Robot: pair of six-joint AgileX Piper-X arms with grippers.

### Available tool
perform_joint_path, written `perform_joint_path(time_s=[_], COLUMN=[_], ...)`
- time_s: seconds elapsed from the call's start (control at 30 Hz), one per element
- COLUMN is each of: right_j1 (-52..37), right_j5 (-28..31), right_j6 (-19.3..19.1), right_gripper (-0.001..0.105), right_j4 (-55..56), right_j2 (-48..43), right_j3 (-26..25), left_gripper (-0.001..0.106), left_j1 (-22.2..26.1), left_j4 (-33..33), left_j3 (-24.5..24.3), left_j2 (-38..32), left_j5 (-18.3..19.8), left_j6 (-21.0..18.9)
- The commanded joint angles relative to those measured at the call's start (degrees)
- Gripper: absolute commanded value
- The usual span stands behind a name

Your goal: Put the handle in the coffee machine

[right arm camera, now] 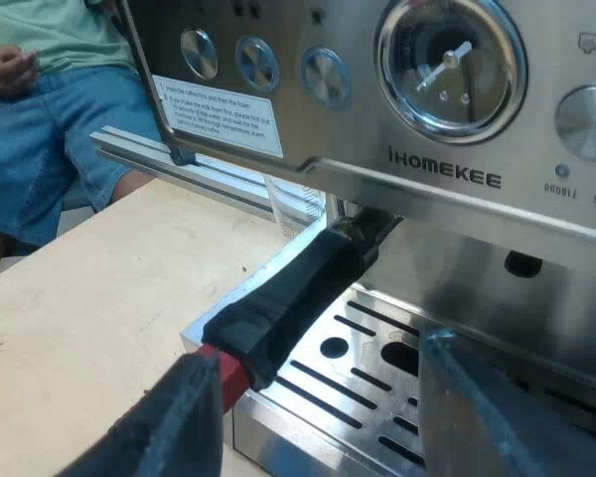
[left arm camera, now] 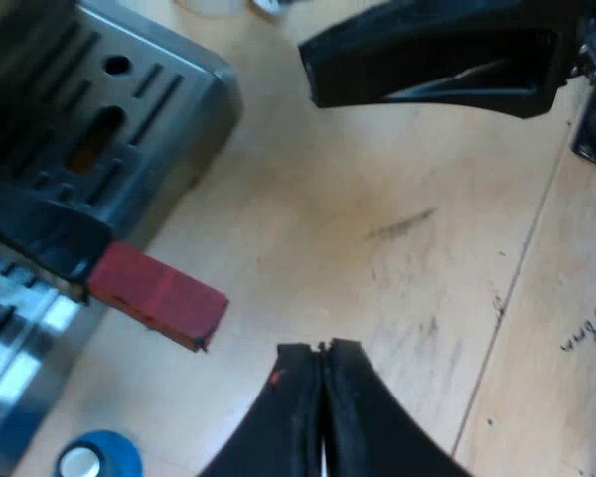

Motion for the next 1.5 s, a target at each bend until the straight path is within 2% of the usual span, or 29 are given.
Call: perform_joint_path(time_s=[0.03,0.13,0.17,0.27,0.33,0.4,0.6,0.77,0.87,0.93,1.0,1.13,1.2,1.33,1.5], right_j1=[-0.29,-0.29,-0.29,-0.29,-0.29,-0.29,-0.29,-0.29,-0.29,-0.29,-0.29,-0.29,-0.29,-0.29,-0.29], right_j5=[-0.36,-0.36,-0.36,-0.36,-0.36,-0.36,-0.36,-0.36,-0.36,-0.36,-0.36,-0.36,-0.36,-0.36,-0.36], right_j6=[0.08,0.08,0.08,0.08,0.08,0.08,0.08,0.08,0.08,0.08,0.08,0.08,0.08,0.08,0.08], right_gripper=[0.047,0.047,0.047,0.047,0.047,0.047,0.047,0.047,0.047,0.047,0.047,0.047,0.047,0.047,0.047], right_j4=[-0.05,-0.05,-0.05,-0.05,-0.05,-0.05,-0.05,-0.05,-0.05,-0.05,-0.05,-0.05,-0.05,0.26,4.94], right_j2=[-0.45,-0.45,-0.45,-0.45,-0.45,-0.45,-0.45,-0.3,-0.3,-0.3,-0.3,-0.3,-0.3,-0.3,-0.3], right_j3=[-0.19,-0.19,-0.19,-0.19,-0.19,-0.19,-0.19,-0.19,-0.19,-0.19,-0.19,-0.19,-0.19,-0.19,-0.19], left_gripper=[0.005,0.022,0.034,0.056,0.068,0.075,0.076,0.076,0.076,0.076,0.076,0.076,0.076,0.076,0.076], left_j1=[0.66,0.8,0.8,0.8,1.13,2.41,9.16,14.41,16.36,16.65,16.63,17.16,17.16,17.16,17.16], left_j4=[-0.69,-0.69,-0.57,0.15,1.37,2.87,4.52,2.04,-0.78,-2.88,-4.49,-4.67,-4.67,-5.75,-6.43], left_j3=[-0.17,-0.17,-0.17,-0.17,-0.17,-0.17,-0.17,-0.17,-0.17,-0.17,-0.17,-0.17,-0.17,-0.17,0.21], left_j2=[-1.7,-3.1,-3.59,-4.23,-4.49,-4.47,-5.58,-8.62,-9.87,-9.93,-9.93,-10.76,-12.53,-16.67,-24.13], left_j5=[-0.57,-1.86,-2.15,-3.14,-3.14,-3.14,-2.82,-3.3,-6.92,-11.64,-15.62,-17.7,-21.1,-25.49,-26.38], left_j6=[-0.03,-0.17,-0.17,-0.17,-0.17,-0.17,-0.17,-1.15,-5.52,-9.73,-12.1,-12.18,-12.18,-12.18,-12.18])
